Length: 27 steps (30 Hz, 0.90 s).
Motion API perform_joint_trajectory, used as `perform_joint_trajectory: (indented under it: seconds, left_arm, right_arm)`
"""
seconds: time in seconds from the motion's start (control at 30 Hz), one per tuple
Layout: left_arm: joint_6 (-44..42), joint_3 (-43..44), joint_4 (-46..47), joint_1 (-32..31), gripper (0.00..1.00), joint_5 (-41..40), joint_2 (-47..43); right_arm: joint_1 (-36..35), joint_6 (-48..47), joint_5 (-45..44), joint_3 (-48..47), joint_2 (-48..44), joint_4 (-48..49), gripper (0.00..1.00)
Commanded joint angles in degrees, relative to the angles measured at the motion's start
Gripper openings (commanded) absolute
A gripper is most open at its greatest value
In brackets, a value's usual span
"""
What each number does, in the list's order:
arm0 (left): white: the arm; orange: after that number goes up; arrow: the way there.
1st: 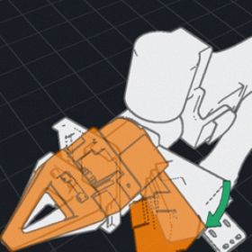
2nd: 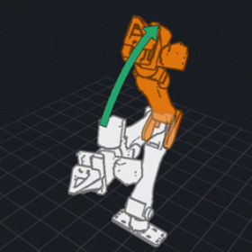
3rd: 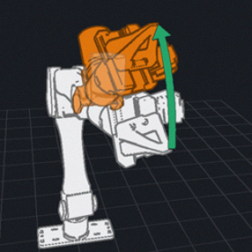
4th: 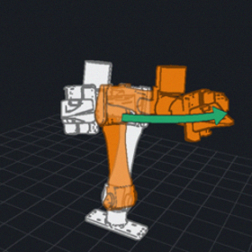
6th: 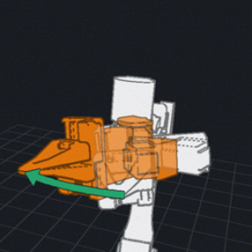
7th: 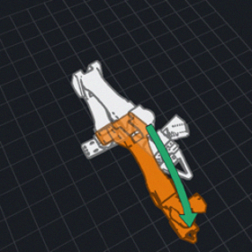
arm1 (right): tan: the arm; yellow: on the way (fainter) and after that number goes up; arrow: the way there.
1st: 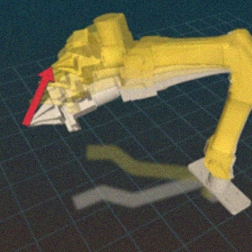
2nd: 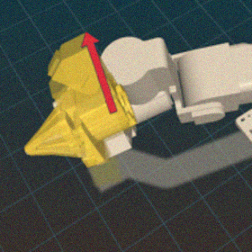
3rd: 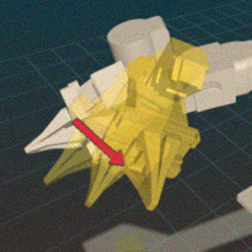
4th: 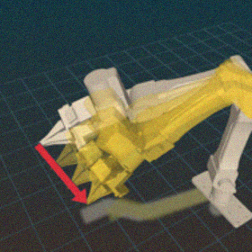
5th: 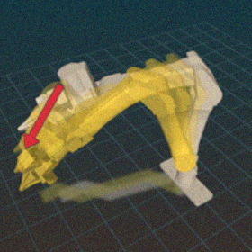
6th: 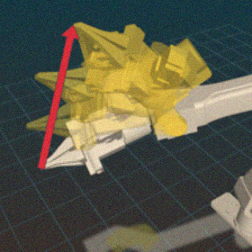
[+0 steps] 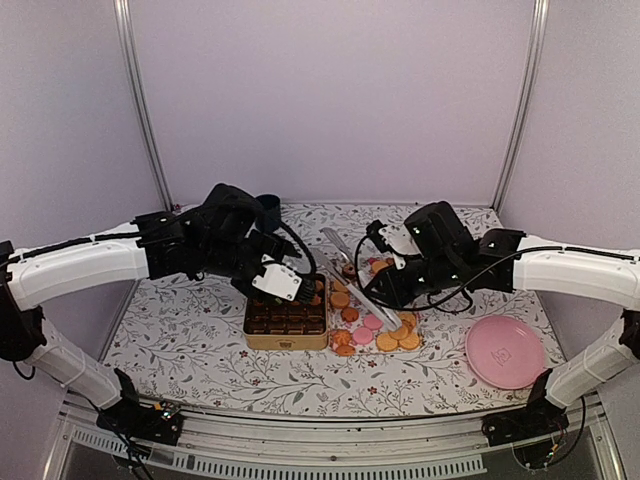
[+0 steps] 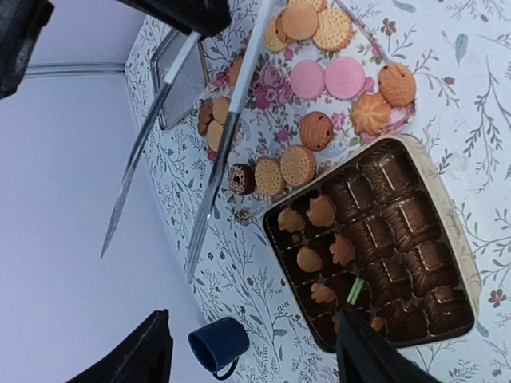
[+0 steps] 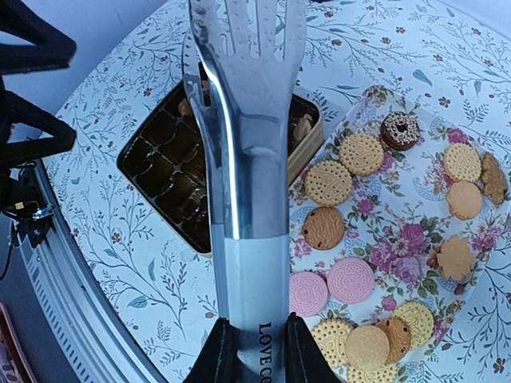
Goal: Pack the cookies
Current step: Pass from the right arm to the left
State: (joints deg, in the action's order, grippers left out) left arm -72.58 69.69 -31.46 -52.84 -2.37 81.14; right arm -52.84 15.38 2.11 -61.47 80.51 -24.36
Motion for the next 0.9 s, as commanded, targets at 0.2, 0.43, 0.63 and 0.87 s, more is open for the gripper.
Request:
perform_joint_trajectory:
  seconds: [0.2,0.43,0.63,0.87]
  left_arm:
    - [-4.9,-4.8,9.1,-1.3,0.64,-7.5,-2.1]
    - [-3.2,-5.1,8.8,-1.1,0.60,-5.6,-3.4]
    - [3.4,6.1,-10.0,0.7,0.60,3.2,0.5]
    - [2.8,5.6,-14.9,1.3,0.55,3.5,0.8]
  right_arm:
    - [0.1,1.5,10.2,-5.9,1.6,3.0,0.00]
    - [0.1,1.7,12.9,-9.6,4.3,0.7,0.00]
    - [0.1,1.5,16.4,-13.1,7.1,-1.3,0.00]
    - [0.0,1.0,19.0,-14.2,8.8,-2.4,0.00]
